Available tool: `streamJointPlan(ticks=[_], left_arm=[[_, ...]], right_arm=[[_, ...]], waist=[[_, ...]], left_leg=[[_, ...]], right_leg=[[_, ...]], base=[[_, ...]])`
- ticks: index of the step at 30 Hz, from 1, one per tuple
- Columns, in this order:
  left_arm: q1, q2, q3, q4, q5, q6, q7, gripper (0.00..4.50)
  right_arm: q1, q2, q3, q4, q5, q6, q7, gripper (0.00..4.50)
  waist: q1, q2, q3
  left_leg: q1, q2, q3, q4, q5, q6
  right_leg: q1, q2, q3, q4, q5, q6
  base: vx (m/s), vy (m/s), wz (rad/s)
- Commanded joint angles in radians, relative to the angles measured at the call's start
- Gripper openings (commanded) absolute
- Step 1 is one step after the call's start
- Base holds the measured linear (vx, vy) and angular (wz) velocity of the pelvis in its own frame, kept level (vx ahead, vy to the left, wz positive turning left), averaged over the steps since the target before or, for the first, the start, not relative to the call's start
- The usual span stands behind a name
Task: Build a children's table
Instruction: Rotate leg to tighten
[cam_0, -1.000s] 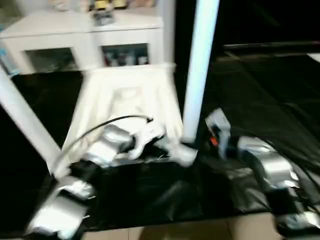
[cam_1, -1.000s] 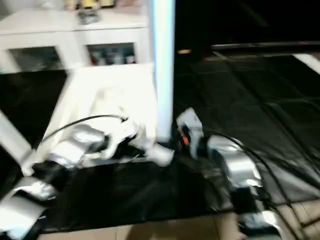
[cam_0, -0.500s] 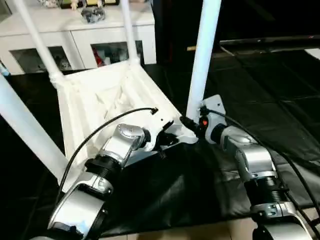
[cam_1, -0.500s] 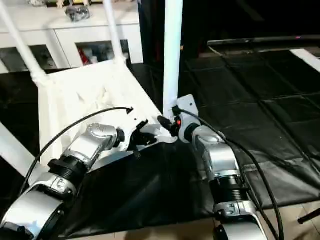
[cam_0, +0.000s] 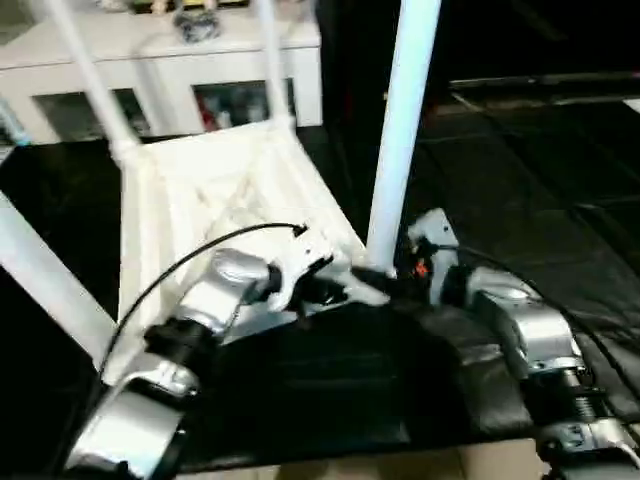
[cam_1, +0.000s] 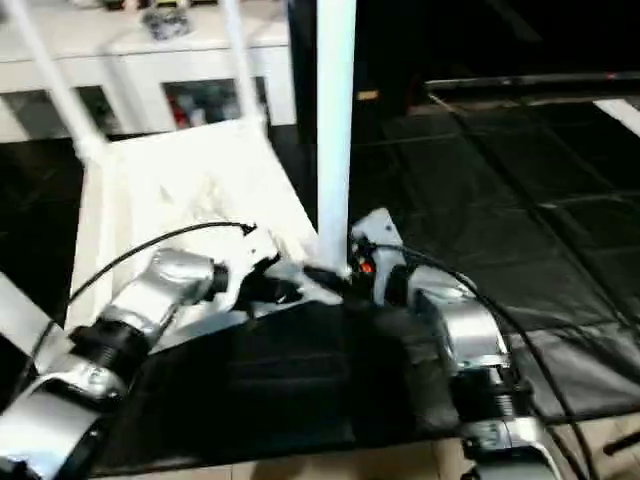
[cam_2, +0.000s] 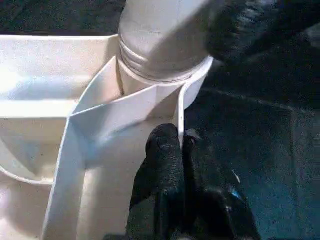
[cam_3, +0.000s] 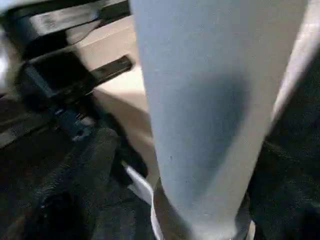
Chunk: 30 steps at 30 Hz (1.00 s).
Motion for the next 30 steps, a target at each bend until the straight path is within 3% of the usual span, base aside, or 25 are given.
streamJointPlan(ticks=[1, 7, 9, 18, 30], left_arm=[[-0.002, 0.014, -0.026, -0.034, -0.006, -0.052, -0.085, 0.00], [0.017, 0.070, -0.079, -0.065, -0.016, -0.130, -0.237, 0.00], [0.023, 0.083, -0.093, -0.080, -0.018, -0.149, -0.274, 0.00], [0.045, 0.120, -0.142, -0.118, -0.006, -0.207, -0.368, 0.00], [0.059, 0.137, -0.161, -0.146, -0.004, -0.224, -0.392, 0.00]], right_arm=[[0.005, -0.033, 0.031, -0.009, 0.032, -0.021, 0.121, 4.13], [0.012, -0.138, 0.085, -0.015, 0.063, -0.070, 0.339, 4.13], [0.010, -0.153, 0.096, -0.009, 0.059, -0.086, 0.375, 4.13], [-0.017, -0.169, 0.124, 0.048, 0.067, -0.132, 0.468, 4.13], [-0.029, -0.173, 0.150, 0.059, 0.099, -0.116, 0.559, 3.12]], waist=[[0.005, -0.011, -0.065], [0.031, -0.014, -0.065], [0.035, -0.020, -0.065], [0.048, -0.023, -0.066], [0.052, -0.024, -0.067]], left_leg=[[-0.006, 0.014, 0.005, -0.058, -0.109, 0.100], [-0.004, 0.020, 0.006, -0.057, -0.117, 0.108], [-0.005, 0.020, 0.006, -0.058, -0.111, 0.105], [-0.003, 0.022, 0.006, -0.057, -0.096, 0.099], [-0.005, 0.021, 0.006, -0.057, -0.095, 0.097]], right_leg=[[0.068, -0.048, 0.043, -0.062, -0.148, -0.241], [0.065, -0.050, 0.045, -0.059, -0.149, -0.242], [0.066, -0.051, 0.045, -0.059, -0.154, -0.240], [0.062, -0.051, 0.046, -0.054, -0.153, -0.242], [0.063, -0.051, 0.046, -0.055, -0.174, -0.230]], base=[[0.000, 0.000, 0.00], [0.000, 0.000, 0.00], [0.000, 0.000, 0.00], [0.000, 0.000, 0.00], [0.000, 0.000, 0.00]])
